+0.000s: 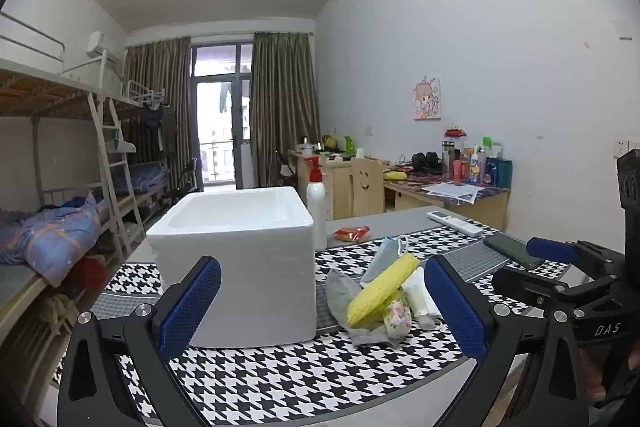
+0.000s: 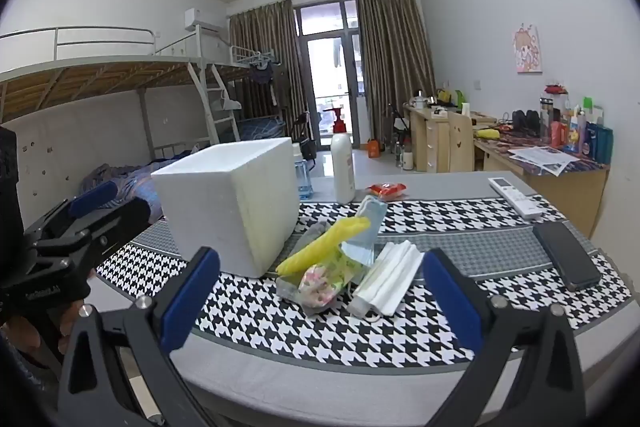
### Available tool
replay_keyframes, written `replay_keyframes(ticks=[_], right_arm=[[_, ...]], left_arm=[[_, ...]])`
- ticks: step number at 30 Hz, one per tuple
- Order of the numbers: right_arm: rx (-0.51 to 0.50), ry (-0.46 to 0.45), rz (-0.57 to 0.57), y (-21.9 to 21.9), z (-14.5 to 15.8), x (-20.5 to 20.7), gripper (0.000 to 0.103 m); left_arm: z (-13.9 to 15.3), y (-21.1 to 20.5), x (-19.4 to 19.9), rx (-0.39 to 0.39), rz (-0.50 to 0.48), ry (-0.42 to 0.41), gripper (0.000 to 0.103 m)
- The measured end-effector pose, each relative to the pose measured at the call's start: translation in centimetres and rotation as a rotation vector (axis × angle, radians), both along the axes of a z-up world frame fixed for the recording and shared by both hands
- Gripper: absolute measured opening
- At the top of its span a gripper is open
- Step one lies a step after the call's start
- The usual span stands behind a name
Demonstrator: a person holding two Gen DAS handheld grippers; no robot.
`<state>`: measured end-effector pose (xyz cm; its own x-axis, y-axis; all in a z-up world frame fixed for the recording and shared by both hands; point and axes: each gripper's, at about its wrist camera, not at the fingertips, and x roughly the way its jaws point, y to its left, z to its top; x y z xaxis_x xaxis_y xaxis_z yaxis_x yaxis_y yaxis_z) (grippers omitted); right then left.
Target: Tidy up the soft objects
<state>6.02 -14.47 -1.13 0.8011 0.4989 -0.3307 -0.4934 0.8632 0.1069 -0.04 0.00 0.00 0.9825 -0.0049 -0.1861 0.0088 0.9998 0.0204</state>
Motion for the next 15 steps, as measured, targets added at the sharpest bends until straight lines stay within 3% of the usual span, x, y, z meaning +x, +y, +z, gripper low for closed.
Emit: replay_keyframes(ticks=[15], right_arm=[[0.002,-0.065,-0.025,-0.48,0.68,-0.49,0.102]], left_arm=[[-0.31,-0.25,-0.04,0.004,-0.001,0.015,0.102]])
